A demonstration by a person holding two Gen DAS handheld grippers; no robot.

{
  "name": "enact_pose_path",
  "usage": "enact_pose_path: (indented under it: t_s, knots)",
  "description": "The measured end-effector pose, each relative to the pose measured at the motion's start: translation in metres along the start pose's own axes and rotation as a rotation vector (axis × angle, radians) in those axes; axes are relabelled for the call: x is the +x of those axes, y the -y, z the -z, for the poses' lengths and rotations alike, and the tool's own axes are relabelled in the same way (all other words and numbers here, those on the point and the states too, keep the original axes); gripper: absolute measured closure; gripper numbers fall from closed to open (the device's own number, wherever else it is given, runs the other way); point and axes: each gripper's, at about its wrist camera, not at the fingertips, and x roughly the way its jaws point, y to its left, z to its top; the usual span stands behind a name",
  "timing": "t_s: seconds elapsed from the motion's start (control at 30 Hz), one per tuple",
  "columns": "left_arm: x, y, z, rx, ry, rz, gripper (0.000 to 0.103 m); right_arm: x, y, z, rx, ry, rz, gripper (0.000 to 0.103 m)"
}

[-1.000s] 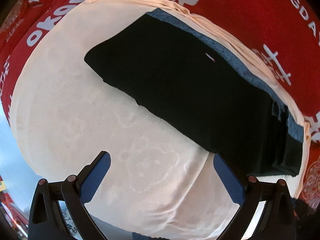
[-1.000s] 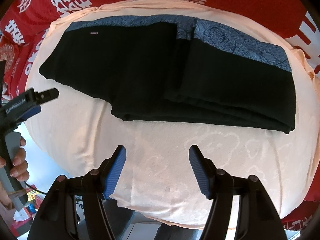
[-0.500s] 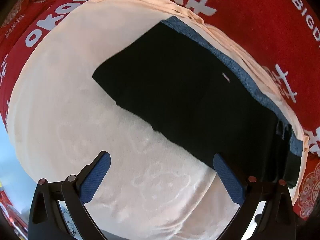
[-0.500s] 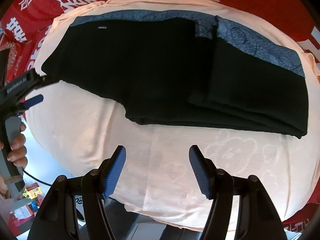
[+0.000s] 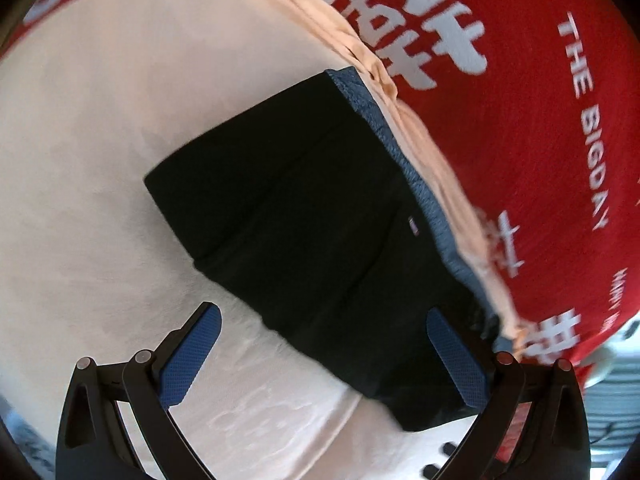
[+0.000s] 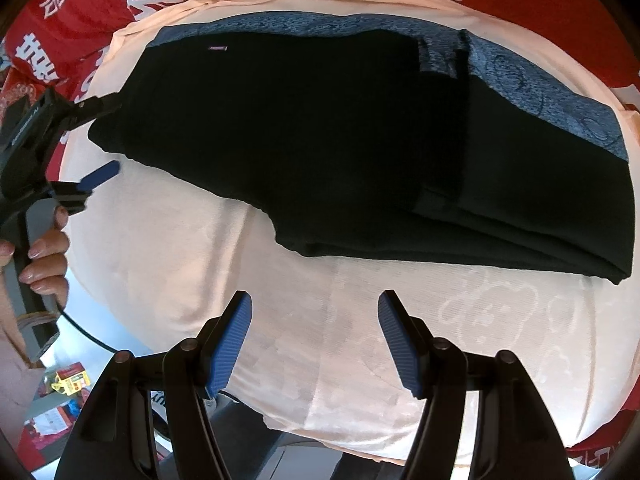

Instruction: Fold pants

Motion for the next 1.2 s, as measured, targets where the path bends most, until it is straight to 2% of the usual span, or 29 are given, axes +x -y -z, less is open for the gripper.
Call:
enact_pose_path:
  t_s: [0.13, 0.3, 0.4, 0.5, 0.63, 0.67, 0.7, 0.73, 0.77, 0.8, 0.83, 0.9, 1.03, 1.1, 1.2]
  knots:
    - [0.005, -0.008, -0.004, -0.026, 0.014, 0.118, 0.000, 0.005, -0.004, 0.000, -0.008, 0.003, -0.012, 0.034]
    - [0.011, -0.014, -0.010, -0.055, 0.056, 0.157, 0.000, 0.009, -0.007, 0.001, -0.006, 0.013, -0.030, 0.034]
    - [0.010, -0.008, -0.011, -0.074, 0.065, 0.142, 0.000, 0.007, -0.009, 0.000, -0.004, 0.020, -0.039, 0.034]
    - [0.002, 0.007, -0.010, -0.029, 0.088, 0.141, 0.000, 0.000, -0.012, -0.002, -0.003, 0.040, -0.052, 0.034]
    - [0.022, 0.003, -0.018, -0.040, 0.079, 0.048, 0.000, -0.002, -0.009, -0.008, 0.004, 0.055, -0.076, 0.034]
    - [0.021, 0.006, -0.018, -0.040, 0.102, 0.035, 0.001, -0.001, -0.008, -0.011, 0.007, 0.057, -0.078, 0.034]
    - [0.020, 0.010, -0.018, -0.032, 0.114, 0.001, 0.010, -0.001, -0.006, -0.013, 0.010, 0.059, -0.081, 0.034]
    - [0.020, 0.016, -0.017, -0.013, 0.128, -0.060, 0.029, -0.001, -0.004, -0.016, 0.013, 0.060, -0.084, 0.034]
    - [0.021, 0.021, -0.016, 0.017, 0.136, -0.118, 0.042, -0.002, -0.002, -0.019, 0.014, 0.062, -0.083, 0.034]
    - [0.022, 0.026, -0.016, 0.058, 0.138, -0.181, 0.060, -0.005, 0.000, -0.024, 0.012, 0.071, -0.077, 0.034]
    - [0.021, 0.030, -0.016, 0.087, 0.140, -0.204, 0.068, -0.009, 0.002, -0.027, 0.009, 0.081, -0.075, 0.034]
    - [0.018, 0.045, -0.011, 0.199, 0.164, -0.278, 0.071, -0.025, 0.005, -0.042, 0.001, 0.116, -0.069, 0.034]
    - [0.021, 0.102, 0.030, 0.624, 0.272, -0.502, 0.071, -0.056, 0.008, -0.091, 0.000, 0.151, -0.140, 0.034]
    - [0.024, 0.115, 0.048, 0.766, 0.304, -0.547, 0.071, -0.068, -0.006, -0.126, -0.037, 0.129, -0.211, 0.029]
    - [0.028, 0.122, 0.061, 0.887, 0.324, -0.591, 0.071, -0.068, -0.043, -0.173, -0.108, 0.068, -0.285, 0.023]
